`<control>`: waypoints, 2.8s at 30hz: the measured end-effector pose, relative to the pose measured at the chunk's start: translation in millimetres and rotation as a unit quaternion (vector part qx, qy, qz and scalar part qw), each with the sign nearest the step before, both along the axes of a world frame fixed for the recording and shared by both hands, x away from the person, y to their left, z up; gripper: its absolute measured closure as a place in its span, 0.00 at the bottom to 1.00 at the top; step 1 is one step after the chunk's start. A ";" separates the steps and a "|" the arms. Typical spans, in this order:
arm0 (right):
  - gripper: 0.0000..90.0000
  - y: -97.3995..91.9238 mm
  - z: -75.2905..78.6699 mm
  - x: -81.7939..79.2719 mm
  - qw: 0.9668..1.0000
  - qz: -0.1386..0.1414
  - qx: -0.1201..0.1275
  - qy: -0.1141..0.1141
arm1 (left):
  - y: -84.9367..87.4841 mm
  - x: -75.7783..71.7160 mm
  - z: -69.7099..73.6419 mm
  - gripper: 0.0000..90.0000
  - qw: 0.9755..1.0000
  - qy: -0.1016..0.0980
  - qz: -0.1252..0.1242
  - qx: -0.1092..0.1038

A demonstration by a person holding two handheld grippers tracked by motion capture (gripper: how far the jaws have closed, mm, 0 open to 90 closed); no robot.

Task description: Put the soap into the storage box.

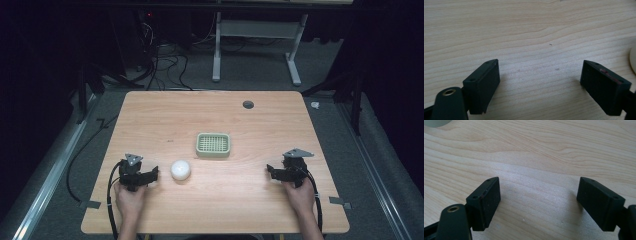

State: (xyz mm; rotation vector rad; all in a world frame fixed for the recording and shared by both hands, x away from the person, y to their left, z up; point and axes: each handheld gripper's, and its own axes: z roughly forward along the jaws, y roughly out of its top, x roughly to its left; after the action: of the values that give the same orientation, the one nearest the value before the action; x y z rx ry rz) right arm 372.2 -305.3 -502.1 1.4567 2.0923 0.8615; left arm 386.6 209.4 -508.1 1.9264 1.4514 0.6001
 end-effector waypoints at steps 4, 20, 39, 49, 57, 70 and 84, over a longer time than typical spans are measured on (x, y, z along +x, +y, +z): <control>0.22 -0.1 0.0 -0.1 1.000 0.000 0.000 0.000 | -0.1 -0.3 0.1 0.18 1.000 0.001 0.000 0.001; 0.22 -0.7 -0.1 -0.1 1.000 0.001 0.000 -0.001 | -0.4 -0.6 -0.1 0.19 1.000 -0.001 0.001 0.001; 0.22 -0.8 -0.2 -0.3 1.000 0.001 0.003 -0.001 | -0.7 -1.5 0.2 0.20 1.000 -0.003 -0.002 0.002; 0.22 -1.3 -0.1 -0.3 1.000 0.002 0.004 -0.001 | 0.0 -2.3 1.3 0.21 1.000 -0.005 -0.004 -0.004; 0.22 -1.2 0.0 -0.5 1.000 0.002 0.003 0.000 | -1.1 -6.3 13.5 0.21 1.000 -0.020 -0.015 -0.016; 0.22 -1.0 0.0 -0.5 1.000 0.002 0.003 0.000 | -7.1 -15.7 30.1 0.19 0.998 -0.030 -0.049 -0.020; 0.22 -0.8 -0.1 -0.4 1.000 0.002 0.000 -0.001 | -20.8 -27.6 46.1 0.18 0.994 -0.036 -0.088 -0.046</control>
State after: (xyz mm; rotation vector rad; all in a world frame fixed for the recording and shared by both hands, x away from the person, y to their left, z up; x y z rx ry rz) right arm 371.8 -306.1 -502.2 1.4520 2.0950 0.8650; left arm 359.0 188.6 -462.0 1.9162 1.2275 0.5063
